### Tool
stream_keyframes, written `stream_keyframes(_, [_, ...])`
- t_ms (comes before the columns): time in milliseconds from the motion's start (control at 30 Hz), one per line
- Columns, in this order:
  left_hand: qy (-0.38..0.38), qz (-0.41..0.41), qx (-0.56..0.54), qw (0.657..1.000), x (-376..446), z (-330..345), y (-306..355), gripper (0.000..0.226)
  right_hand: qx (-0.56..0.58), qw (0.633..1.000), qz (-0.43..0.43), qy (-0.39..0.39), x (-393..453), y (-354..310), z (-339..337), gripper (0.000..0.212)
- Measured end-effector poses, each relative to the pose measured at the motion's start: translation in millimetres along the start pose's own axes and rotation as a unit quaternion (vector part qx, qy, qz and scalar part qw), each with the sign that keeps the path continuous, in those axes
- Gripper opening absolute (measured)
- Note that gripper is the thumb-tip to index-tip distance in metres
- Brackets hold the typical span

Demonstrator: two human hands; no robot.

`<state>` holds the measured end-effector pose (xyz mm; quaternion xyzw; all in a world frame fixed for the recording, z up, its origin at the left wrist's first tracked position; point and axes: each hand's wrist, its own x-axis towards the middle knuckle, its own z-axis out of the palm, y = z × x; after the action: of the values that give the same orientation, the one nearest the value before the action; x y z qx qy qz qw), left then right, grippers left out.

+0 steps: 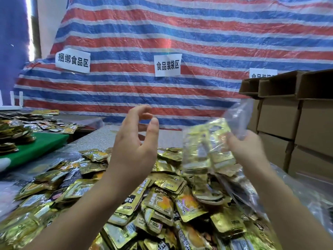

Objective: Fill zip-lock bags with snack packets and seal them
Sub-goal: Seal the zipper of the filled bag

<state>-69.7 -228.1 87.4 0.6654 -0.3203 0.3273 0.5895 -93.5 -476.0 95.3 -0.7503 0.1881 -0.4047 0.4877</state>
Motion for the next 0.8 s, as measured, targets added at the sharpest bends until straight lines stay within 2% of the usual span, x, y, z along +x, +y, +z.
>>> stream_keyframes(100, [-0.008, -0.007, 0.008, 1.0, -1.3, -0.7, 1.1, 0.02, -0.129, 0.974, -0.028, 0.184, 23.1, 20.4, -22.7, 0.042])
stream_keyframes(167, [-0.01, -0.01, 0.008, 1.0, -1.9, -0.9, 2.9, 0.023, -0.219, 0.949, -0.105, 0.199, 24.0, 21.5, -27.0, 0.037])
stream_keyframes(200, [-0.011, -0.011, 0.009, 1.0, -2.1, -0.9, 3.4, 0.024, -0.237, 0.948, -0.137, 0.165, 22.7, 21.4, -25.0, 0.029])
stream_keyframes(267, [-0.02, -0.016, 0.013, 1.0, -2.3, 0.0, 3.1, 0.022, -0.251, 0.955, -0.156, 0.04, 17.9, 21.5, -16.7, 0.016])
stream_keyframes(333, [-0.035, -0.027, 0.02, 0.999, -2.8, 0.8, 1.3, 0.015, -0.297, 0.938, -0.154, -0.095, 11.3, 26.5, -5.7, 0.018])
stream_keyframes(500, [-0.09, -0.036, 0.05, 0.994, -6.3, 3.9, -1.4, 0.012, -0.502, 0.81, -0.187, -0.24, 8.3, 52.3, 12.0, 0.056])
stream_keyframes(567, [-0.109, -0.036, 0.054, 0.992, -7.2, 5.1, -1.2, 0.01, -0.558, 0.769, -0.185, -0.252, 12.2, 64.6, 12.1, 0.054])
stream_keyframes(633, [-0.124, -0.034, 0.061, 0.99, -7.7, 6.0, -1.1, 0.011, -0.565, 0.776, -0.187, -0.21, 17.2, 71.7, 9.4, 0.038])
stream_keyframes(733, [-0.13, -0.031, 0.064, 0.989, -8.7, 6.2, -0.4, 0.011, -0.531, 0.825, -0.154, -0.116, 22.7, 75.6, 5.1, 0.021])
stream_keyframes(800, [-0.132, -0.026, 0.067, 0.989, -9.2, 6.3, -0.2, 0.01, -0.517, 0.846, -0.12, -0.057, 26.9, 78.3, -0.8, 0.019])
